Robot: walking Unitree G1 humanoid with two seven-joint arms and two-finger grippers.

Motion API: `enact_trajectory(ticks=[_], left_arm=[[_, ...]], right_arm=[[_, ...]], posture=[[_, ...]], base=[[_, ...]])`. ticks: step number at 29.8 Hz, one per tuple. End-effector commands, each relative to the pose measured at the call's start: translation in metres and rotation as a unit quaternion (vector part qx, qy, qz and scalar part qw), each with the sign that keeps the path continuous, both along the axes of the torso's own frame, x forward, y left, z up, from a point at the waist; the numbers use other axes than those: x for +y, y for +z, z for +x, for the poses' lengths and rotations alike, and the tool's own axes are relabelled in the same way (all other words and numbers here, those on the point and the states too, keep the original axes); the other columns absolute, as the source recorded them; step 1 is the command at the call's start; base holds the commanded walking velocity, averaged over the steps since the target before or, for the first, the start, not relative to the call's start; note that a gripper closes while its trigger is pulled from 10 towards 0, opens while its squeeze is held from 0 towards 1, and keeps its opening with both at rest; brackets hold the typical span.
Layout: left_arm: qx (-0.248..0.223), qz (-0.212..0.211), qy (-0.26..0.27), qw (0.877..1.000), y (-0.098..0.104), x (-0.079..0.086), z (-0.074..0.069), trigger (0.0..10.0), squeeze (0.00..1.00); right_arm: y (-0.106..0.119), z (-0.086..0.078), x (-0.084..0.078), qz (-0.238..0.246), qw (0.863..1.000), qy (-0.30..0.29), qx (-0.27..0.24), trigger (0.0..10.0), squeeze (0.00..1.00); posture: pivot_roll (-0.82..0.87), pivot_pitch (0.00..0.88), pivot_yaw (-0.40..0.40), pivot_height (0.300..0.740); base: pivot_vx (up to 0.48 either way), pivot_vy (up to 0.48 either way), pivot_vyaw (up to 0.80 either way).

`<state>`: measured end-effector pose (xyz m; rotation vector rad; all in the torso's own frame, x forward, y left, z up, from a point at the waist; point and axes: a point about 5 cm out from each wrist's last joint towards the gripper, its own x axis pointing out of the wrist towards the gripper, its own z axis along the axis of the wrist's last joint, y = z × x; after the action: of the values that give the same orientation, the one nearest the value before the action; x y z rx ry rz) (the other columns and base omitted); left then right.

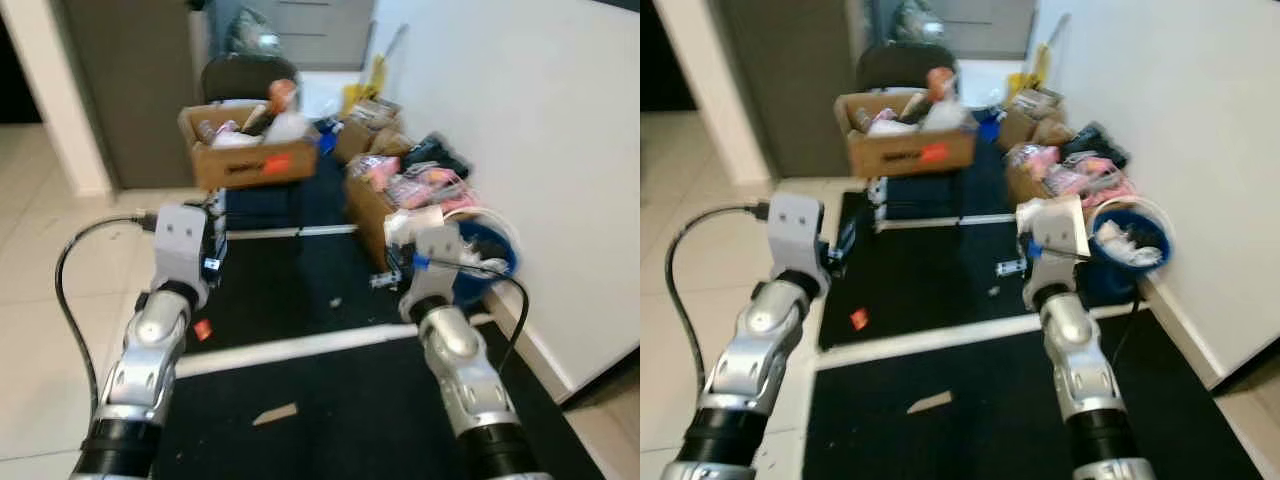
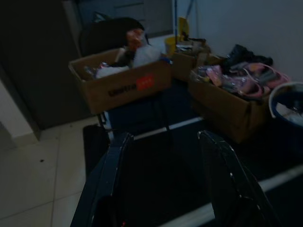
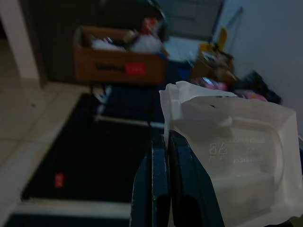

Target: Picking trash to rubbish bin

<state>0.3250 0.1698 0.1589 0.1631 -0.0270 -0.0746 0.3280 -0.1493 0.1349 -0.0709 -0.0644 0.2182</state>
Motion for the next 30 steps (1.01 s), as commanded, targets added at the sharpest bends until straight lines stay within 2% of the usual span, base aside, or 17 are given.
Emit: enact_trajectory(ticks=[1, 4, 5, 6, 8, 11, 19, 24, 30], left_arm=[[0.038, -0.005, 0.016, 0.999, -0.018, 0.009, -0.004, 10.0, 0.00], [0.045, -0.008, 0.020, 0.999, -0.021, 0.011, -0.004, 10.0, 0.00], [0.070, -0.015, 0.033, 0.997, -0.031, 0.015, -0.005, 10.0, 0.00], [0.089, -0.004, 0.044, 0.995, -0.040, 0.019, -0.007, 10.0, 0.00], [0.089, -0.004, 0.044, 0.995, -0.040, 0.019, -0.007, 10.0, 0.00], [0.110, 0.011, 0.045, 0.993, -0.049, 0.021, -0.011, 10.0, 0.00], [0.102, 0.000, 0.044, 0.994, -0.044, 0.018, -0.011, 10.0, 0.00], [0.102, -0.001, 0.038, 0.994, -0.042, 0.016, -0.008, 10.0, 0.00], [0.103, 0.005, 0.030, 0.994, -0.041, 0.013, -0.006, 10.0, 0.00]], right_arm=[[-0.014, -0.004, 0.006, 0.014, 0.999, 0.015, 0.030, 10.0, 0.00], [-0.015, -0.004, 0.006, 0.022, 0.999, 0.014, 0.032, 10.0, 0.00], [-0.020, -0.004, 0.005, 0.027, 0.999, 0.012, 0.043, 10.0, 0.00], [-0.026, -0.005, 0.003, 0.027, 0.998, 0.010, 0.055, 10.0, 0.00], [-0.026, -0.005, 0.003, 0.027, 0.998, 0.010, 0.055, 10.0, 0.00], [-0.038, -0.008, 0.000, 0.015, 0.997, 0.007, 0.078, 10.0, 0.00], [-0.042, -0.009, -0.003, 0.016, 0.996, 0.004, 0.086, 10.0, 0.00], [-0.045, -0.009, 0.003, 0.017, 0.996, 0.009, 0.089, 10.0, 0.00], [-0.045, -0.006, 0.003, 0.020, 0.996, 0.006, 0.087, 10.0, 0.00]], posture=[[-0.03, 0.053, -0.050, 0.740], [-0.03, 0.053, -0.050, 0.740], [-0.03, 0.053, -0.048, 0.740], [-0.03, 0.054, -0.050, 0.740], [-0.03, 0.054, -0.050, 0.740], [-0.03, 0.065, -0.049, 0.740], [-0.03, 0.067, -0.057, 0.740], [-0.03, 0.072, -0.055, 0.740], [-0.03, 0.073, -0.050, 0.740]], base=[[0.000, 0.000, 0.00], [0.000, 0.000, 0.00], [0.000, 0.000, 0.00], [0.000, 0.000, 0.00], [0.000, 0.000, 0.00], [0.000, 0.000, 0.00], [0.000, 0.000, 0.00], [0.277, 0.000, 0.00], [0.298, 0.000, 0.00]])
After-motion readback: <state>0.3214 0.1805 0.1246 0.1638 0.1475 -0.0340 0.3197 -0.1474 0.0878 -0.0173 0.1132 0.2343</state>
